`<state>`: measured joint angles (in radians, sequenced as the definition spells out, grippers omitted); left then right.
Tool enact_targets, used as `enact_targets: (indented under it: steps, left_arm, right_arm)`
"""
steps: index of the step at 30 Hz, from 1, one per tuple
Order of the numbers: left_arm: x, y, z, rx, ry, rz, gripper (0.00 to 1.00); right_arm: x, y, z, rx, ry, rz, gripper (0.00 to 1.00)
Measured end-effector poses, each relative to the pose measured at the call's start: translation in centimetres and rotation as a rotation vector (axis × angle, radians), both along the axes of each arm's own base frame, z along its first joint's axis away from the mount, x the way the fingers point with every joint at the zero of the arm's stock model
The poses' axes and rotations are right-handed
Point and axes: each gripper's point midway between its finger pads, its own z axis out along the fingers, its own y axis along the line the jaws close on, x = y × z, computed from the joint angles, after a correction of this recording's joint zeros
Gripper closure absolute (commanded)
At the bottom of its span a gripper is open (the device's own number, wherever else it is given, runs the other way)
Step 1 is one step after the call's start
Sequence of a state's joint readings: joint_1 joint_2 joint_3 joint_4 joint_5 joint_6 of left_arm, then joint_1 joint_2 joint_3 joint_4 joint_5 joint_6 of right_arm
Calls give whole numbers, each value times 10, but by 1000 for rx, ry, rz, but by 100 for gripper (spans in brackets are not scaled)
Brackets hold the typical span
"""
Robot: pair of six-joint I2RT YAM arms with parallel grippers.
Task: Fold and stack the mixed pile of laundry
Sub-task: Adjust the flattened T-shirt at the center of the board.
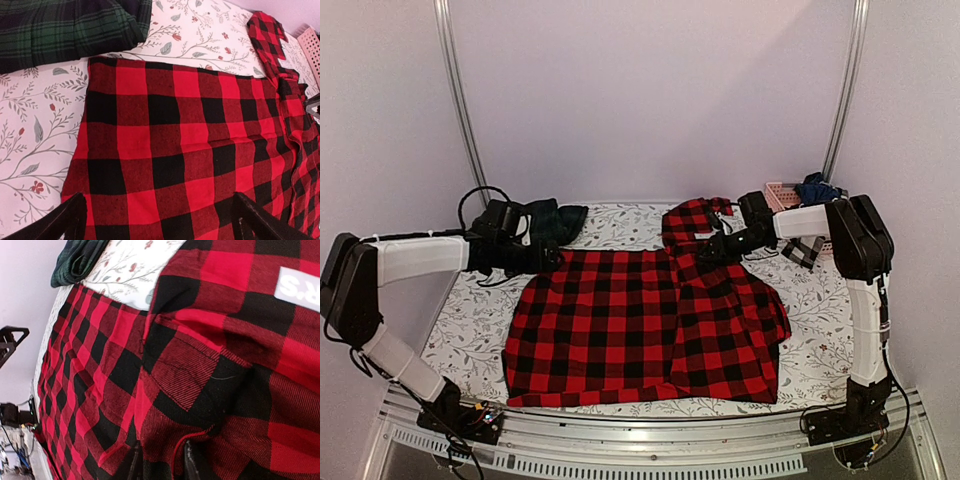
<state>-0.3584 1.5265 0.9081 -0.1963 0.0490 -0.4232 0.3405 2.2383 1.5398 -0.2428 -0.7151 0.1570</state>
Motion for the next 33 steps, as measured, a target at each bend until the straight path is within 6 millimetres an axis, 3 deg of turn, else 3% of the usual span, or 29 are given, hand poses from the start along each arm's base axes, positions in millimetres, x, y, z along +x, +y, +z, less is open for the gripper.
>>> enact_targets:
  steps: [3, 9, 12, 17, 19, 21, 25, 29, 33]
  left_arm:
    - [-17, 2, 4, -36, 7, 16, 0]
    - [-61, -12, 23, -100, 9, -8, 0]
    - [-91, -18, 19, -99, 67, -17, 0]
    - [-152, -16, -7, -117, 222, 41, 0]
    - [-180, -19, -16, -141, 284, 56, 0]
    - [-194, -17, -21, -148, 321, 80, 0]
    - [-185, -2, -26, -130, 325, 183, 0]
    - [-154, 18, -29, -95, 324, 274, 0]
    - [-116, 25, -15, -72, 262, 293, 0]
  right_arm:
    - [-1, 1, 0, 7, 6, 1, 100]
    - [-21, -7, -2, -9, 22, -1, 100]
    - [-21, -10, 22, -2, -24, -11, 100]
    - [-12, -9, 72, 36, -144, -29, 100]
    - [-10, -8, 84, 53, -171, -35, 100]
    - [-12, -8, 88, 65, -179, -39, 100]
    - [-14, -11, 82, 62, -161, -51, 100]
    - [-16, -12, 77, 75, -143, -44, 100]
    - [-47, -11, 75, 135, -89, 7, 100]
